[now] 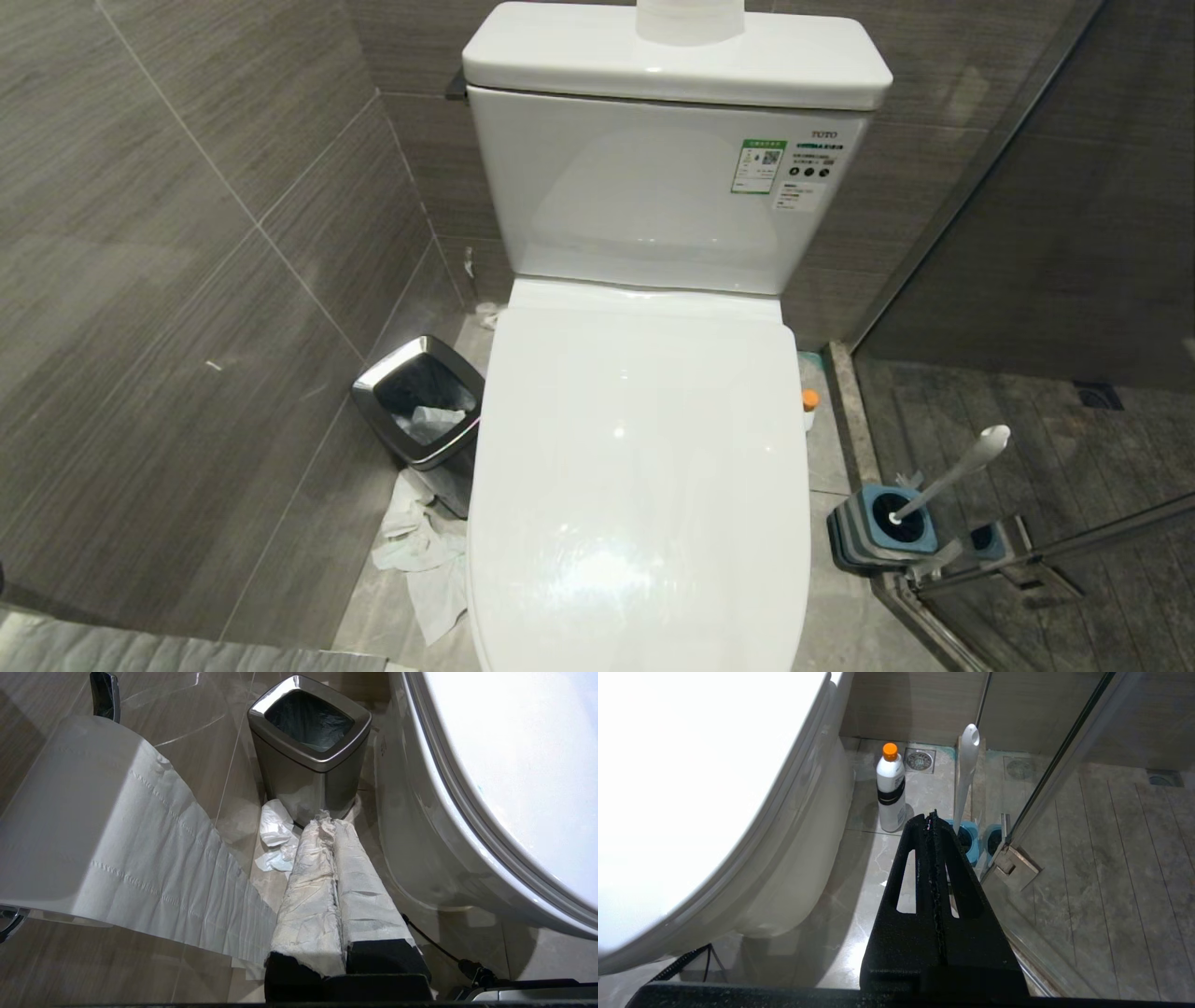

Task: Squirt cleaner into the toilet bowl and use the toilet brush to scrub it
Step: Use the left hand to lift the toilet lid slightly

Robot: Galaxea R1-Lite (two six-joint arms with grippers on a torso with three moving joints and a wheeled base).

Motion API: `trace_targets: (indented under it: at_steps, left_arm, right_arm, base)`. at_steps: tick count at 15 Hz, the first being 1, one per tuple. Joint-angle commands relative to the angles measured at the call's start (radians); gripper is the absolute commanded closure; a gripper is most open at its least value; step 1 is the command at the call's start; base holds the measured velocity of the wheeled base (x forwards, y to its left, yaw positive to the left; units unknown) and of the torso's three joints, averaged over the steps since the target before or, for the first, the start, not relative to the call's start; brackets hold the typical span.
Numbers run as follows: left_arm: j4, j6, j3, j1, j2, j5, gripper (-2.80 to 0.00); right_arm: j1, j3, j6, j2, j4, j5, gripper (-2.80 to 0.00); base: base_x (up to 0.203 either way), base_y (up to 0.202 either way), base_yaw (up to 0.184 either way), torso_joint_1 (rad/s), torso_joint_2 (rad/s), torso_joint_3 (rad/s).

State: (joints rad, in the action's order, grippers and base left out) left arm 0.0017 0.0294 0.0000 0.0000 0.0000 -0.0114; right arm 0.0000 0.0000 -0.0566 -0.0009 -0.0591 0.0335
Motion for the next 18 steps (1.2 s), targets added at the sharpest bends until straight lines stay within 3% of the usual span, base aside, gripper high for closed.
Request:
trace_targets:
  at_steps: [1, 8, 10, 13, 18]
  left_arm:
    - [0.000, 0.001, 0.000, 0.000, 0.000, 0.001, 0.00]
    - [0.000, 0.005, 0.000, 0.000, 0.000, -0.001, 0.00]
    - [-0.002, 0.041, -0.004, 0.000, 0.000, -0.009, 0.00]
    - [0.030, 0.088, -0.107, 0.000, 0.012, -0.049, 0.00]
    - [0.083, 0.102, -0.296, 0.000, 0.160, -0.105, 0.00]
  right_arm:
    - [0.000, 0.025, 0.000, -0.001, -0.001, 0.000, 0.00]
    - [0.000, 0.025, 0.000, -0.001, -0.001, 0.000, 0.00]
    - [0.000, 0.025, 0.000, -0.001, -0.001, 0.000, 0.00]
    - [0.000, 0.025, 0.000, -0.001, -0.001, 0.000, 0.00]
    - [0.000, 0.025, 0.000, -0.001, -0.001, 0.000, 0.00]
  base:
    - [0.000, 0.000, 0.000, 0.000, 0.00, 0.000]
    - [0.000, 0.000, 0.000, 0.000, 0.00, 0.000]
    - [0.000, 0.000, 0.000, 0.000, 0.00, 0.000]
    - [0.000, 0.000, 0.000, 0.000, 0.00, 0.000]
    - [0.000, 0.000, 0.000, 0.000, 0.00, 0.000]
